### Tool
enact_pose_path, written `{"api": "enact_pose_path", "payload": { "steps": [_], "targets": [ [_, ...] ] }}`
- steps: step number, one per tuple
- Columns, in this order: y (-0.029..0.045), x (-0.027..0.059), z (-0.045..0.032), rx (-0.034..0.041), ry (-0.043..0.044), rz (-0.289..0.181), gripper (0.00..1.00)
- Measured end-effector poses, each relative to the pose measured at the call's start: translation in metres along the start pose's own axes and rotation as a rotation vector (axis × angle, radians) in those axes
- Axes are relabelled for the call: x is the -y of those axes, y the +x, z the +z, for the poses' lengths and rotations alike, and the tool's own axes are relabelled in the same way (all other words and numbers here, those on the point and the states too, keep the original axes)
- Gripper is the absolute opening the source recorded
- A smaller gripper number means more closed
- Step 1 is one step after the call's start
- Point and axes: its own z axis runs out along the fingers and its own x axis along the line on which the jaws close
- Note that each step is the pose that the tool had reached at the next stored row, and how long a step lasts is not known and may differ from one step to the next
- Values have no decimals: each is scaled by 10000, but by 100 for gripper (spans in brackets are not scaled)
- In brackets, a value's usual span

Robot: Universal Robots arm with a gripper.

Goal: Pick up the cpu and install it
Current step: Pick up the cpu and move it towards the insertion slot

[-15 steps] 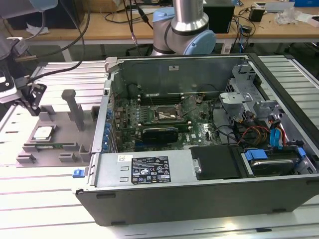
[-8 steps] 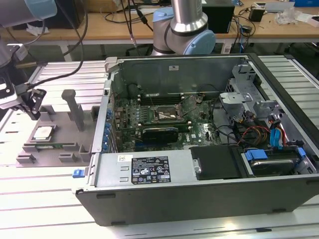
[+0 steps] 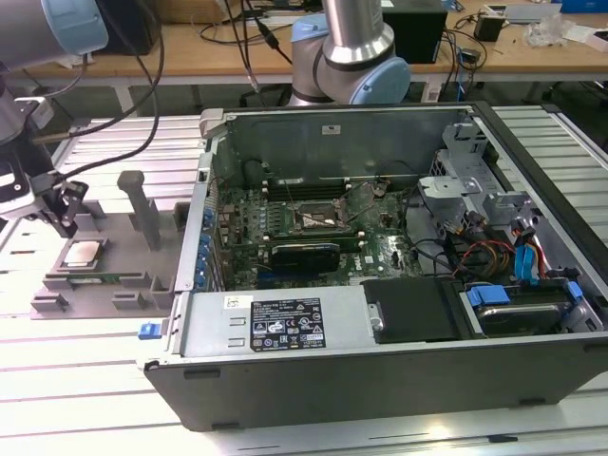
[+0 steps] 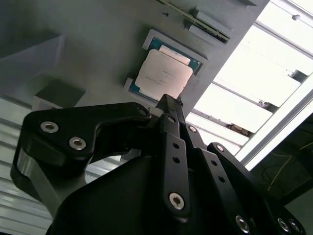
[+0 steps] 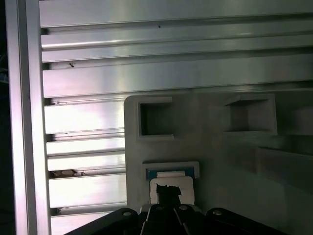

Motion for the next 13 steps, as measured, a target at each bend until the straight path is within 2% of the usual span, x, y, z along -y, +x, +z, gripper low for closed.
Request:
{"api": "enact_pose_path", "payload": {
  "steps": [5, 7, 9, 13],
  "targets": [
    [23, 9, 125, 0, -1, -24, 11],
    [23, 9, 147, -2, -1, -51, 11],
    [-13, 17, 159, -5, 7, -105, 11],
    [-54, 107, 198, -6, 5, -152, 11]
  ]
}}
